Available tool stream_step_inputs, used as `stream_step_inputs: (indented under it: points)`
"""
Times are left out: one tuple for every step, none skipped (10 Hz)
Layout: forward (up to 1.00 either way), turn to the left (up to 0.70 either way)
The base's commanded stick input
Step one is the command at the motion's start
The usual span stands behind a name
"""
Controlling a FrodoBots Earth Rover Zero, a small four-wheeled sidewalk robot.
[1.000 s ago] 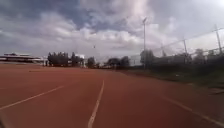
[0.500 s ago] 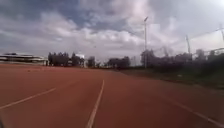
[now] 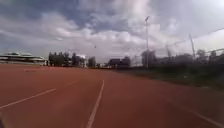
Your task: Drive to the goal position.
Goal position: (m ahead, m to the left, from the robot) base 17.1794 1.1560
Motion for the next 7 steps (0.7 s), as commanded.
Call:
stream_step_inputs:
  points:
    - [0.70,0.00]
    - [0.70,0.00]
    - [0.70,0.00]
    - [0.70,0.00]
    - [0.70,0.00]
    - [0.70,0.00]
    - [0.70,0.00]
